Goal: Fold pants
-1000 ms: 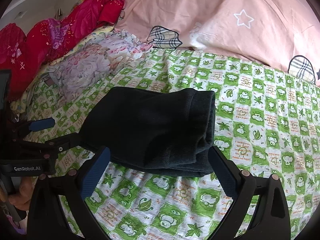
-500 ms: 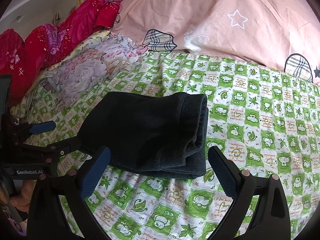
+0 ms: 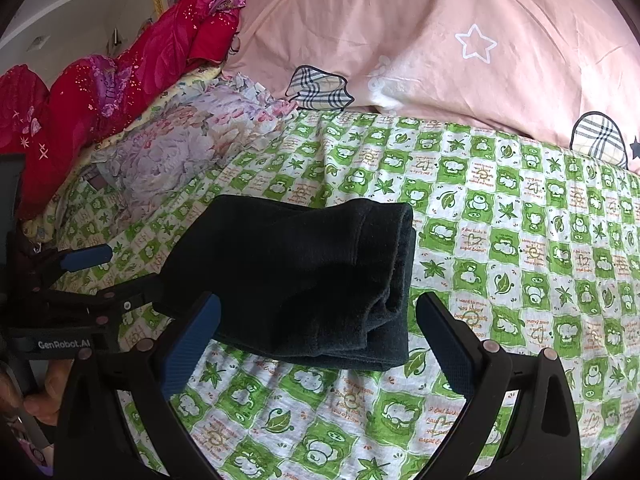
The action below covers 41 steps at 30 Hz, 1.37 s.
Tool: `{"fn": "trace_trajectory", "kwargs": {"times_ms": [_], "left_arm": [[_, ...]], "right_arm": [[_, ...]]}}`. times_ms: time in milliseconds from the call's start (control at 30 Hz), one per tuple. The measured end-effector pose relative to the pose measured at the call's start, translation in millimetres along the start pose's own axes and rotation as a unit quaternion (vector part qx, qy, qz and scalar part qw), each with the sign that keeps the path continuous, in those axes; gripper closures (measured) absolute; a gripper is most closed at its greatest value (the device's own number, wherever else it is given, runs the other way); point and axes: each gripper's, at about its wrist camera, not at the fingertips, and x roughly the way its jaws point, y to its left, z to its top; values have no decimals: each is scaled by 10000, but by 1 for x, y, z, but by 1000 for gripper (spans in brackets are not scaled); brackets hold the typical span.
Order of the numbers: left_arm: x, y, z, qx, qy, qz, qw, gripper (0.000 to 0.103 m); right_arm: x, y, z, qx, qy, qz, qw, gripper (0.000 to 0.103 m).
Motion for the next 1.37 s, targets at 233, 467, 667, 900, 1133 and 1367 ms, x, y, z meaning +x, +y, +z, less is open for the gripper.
{"fn": "trace_trajectory", "kwargs": {"times_ms": [233, 467, 667, 900, 1133, 1367], "left_arm": [[2, -2, 1, -23, 82, 29, 10000, 5], [2, -5, -1, -41, 140, 12, 9999, 5], [2, -5, -2, -33, 139, 12, 9999, 5], [1, -4, -3, -80, 162, 1, 9998, 5], [-3, -10, -3, -27, 139, 17, 9999, 5], [-4, -10, 0, -57, 172, 37, 9998, 5]], "right_arm": [[-2, -6, -2, 131, 31, 7, 9999, 5], [-3, -7, -4, 145, 68, 15, 9999, 5], [-2, -6, -4, 118, 98, 29, 9999, 5], [0, -5, -2, 117, 155, 78, 9998, 5], [3, -5, 0, 165, 191, 145, 9996, 5], [2, -2, 1, 106, 160, 187, 9996, 5]]}}
